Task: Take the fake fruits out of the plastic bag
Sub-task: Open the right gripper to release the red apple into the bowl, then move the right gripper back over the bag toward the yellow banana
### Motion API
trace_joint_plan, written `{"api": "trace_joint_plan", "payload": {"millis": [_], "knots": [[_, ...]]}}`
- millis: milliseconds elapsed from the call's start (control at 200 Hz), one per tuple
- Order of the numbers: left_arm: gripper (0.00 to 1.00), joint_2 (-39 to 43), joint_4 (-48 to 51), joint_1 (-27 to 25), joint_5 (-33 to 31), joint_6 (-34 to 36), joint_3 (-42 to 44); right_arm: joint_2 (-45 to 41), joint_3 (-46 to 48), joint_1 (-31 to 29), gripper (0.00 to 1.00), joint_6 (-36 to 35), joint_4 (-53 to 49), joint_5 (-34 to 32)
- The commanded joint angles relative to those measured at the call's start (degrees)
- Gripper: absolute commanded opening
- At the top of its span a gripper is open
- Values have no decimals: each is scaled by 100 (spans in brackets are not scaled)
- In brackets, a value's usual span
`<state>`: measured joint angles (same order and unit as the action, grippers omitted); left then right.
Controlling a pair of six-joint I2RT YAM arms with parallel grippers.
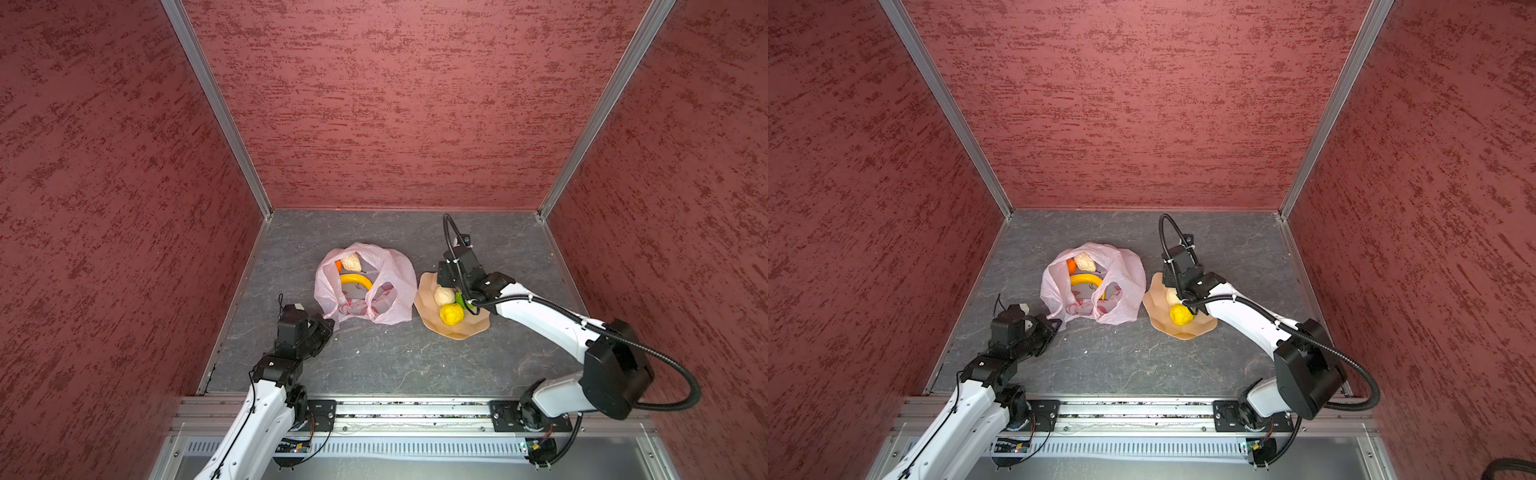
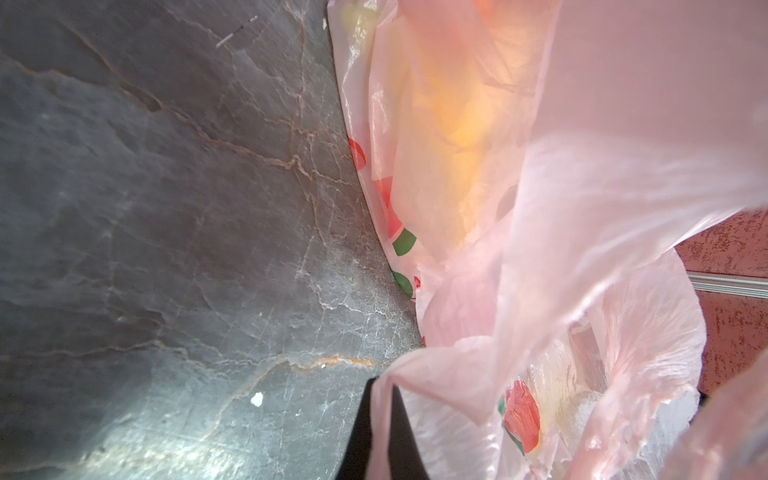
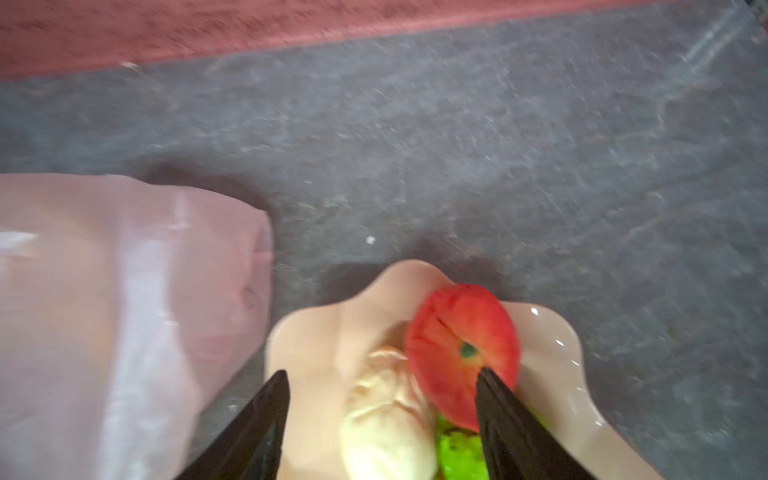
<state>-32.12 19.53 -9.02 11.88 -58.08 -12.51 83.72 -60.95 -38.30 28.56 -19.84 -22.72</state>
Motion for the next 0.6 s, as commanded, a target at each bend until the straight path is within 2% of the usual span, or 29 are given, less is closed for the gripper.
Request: {"api": "trace_joint_plan", "payload": {"millis": [0, 170, 291, 401, 596], "knots": [[0, -22, -92, -30, -11, 79, -13, 296, -683, -554, 67, -210, 144, -149], [0, -5, -63, -39, -25, 107, -9, 1120, -1784, -1293, 63, -500, 648, 690], [0, 13, -100, -48, -44, 111, 18, 1978, -2766, -1702, 62, -735, 591, 1261], [0, 19, -110, -65, -21, 118, 13, 2731, -3410, -1778, 60, -773, 490, 1611], [0, 168, 71, -78, -31, 127, -16, 3721, -4315, -1773, 58, -855, 76, 1678]]}}
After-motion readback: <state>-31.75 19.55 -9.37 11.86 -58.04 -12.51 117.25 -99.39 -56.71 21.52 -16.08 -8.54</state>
